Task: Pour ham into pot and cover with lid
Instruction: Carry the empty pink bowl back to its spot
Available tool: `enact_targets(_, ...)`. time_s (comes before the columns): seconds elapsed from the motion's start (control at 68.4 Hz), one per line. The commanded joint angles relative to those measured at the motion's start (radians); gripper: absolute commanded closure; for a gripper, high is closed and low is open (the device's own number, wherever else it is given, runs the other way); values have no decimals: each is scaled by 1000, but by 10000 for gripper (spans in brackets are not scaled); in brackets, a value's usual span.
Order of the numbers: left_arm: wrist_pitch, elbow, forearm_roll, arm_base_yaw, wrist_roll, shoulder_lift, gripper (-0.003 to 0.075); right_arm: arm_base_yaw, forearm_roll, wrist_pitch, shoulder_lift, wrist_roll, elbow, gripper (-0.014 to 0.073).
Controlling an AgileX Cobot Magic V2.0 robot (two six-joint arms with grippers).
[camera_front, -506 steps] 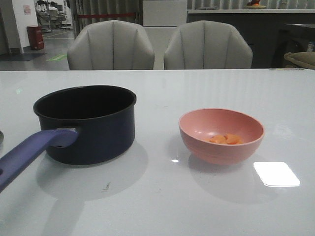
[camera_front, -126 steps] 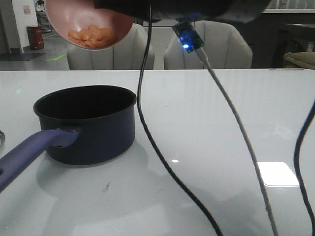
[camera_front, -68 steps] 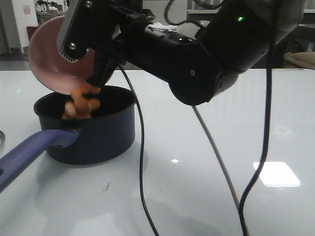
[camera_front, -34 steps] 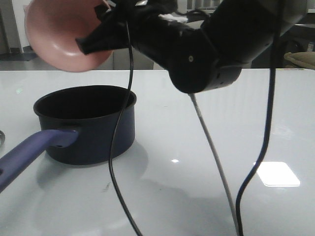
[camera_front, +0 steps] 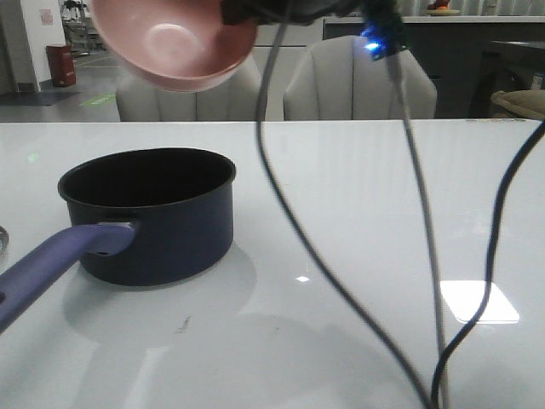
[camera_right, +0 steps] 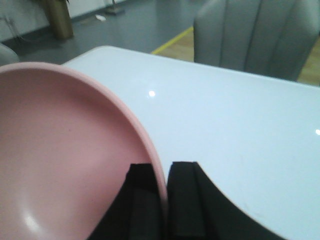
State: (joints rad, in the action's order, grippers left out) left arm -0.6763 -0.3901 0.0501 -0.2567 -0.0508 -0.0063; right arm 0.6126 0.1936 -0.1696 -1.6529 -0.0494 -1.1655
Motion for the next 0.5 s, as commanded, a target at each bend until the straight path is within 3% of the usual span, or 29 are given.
enact_targets(0.0,73,-24,11,-8,-4,8,148,-74,-1,117,100,-14,-29,459)
enact_targets(0.278,73,-24,11,-8,-4,8,148,-287,12,517,93,-5,-29,459)
enact_targets(0.483,73,-24,11,-8,-4,8,148,-372,27,669,27,-5,-29,459)
